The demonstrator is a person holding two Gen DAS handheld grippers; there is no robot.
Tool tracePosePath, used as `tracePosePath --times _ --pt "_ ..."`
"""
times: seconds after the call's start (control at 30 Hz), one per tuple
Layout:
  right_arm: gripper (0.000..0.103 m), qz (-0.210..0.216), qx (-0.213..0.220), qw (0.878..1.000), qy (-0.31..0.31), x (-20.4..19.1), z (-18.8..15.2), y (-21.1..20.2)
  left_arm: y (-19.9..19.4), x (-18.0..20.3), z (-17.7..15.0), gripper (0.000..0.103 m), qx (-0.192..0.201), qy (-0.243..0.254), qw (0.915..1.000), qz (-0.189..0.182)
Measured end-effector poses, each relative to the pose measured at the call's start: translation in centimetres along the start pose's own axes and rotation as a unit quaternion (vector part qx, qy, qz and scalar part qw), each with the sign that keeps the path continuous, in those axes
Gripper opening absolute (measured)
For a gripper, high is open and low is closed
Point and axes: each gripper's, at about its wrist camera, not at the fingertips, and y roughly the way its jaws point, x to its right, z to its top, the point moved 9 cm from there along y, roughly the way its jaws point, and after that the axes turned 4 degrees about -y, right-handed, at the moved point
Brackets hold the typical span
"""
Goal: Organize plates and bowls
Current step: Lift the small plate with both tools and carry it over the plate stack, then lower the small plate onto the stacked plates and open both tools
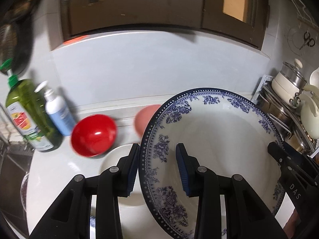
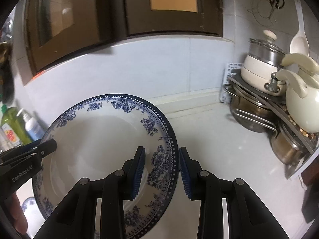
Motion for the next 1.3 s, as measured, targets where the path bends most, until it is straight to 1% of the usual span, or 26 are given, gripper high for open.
tracePosePath --times 0.23,0.57,0.8,1.0,1.17,1.3 --pt "0.036 0.021 0.004 1.0 -0.012 -4.7 -1.1 -2.3 -3.6 -4.5 -1.8 0.037 0.014 -0.014 0.9996 0.018" --pt "0.036 0.061 -0.003 0.998 -0.033 -12.6 -3.8 -4.7 -7.5 -12.5 -4.9 0.037 0.013 -0.048 0.9976 0.047" --pt "0.036 0.092 -0.011 0.994 -0.053 -18.2 -5.7 -5.7 -9.9 -18.1 -7.6 0.037 0.008 -0.073 0.9946 0.073" --pt "0.036 0.11 -0.024 0.991 -0.071 -22.2 -7.6 -6.5 -11.1 -21.8 -10.4 0.037 -0.009 -0.089 0.9922 0.087" --pt "0.036 0.117 -0.037 0.989 -0.085 -24.5 -9.3 -6.6 -11.6 -23.8 -12.6 0.037 -0.024 -0.095 0.9907 0.095" --pt "0.036 0.121 -0.046 0.987 -0.097 -25.4 -10.8 -6.8 -11.3 -24.7 -14.3 0.037 -0.04 -0.092 0.9901 0.098"
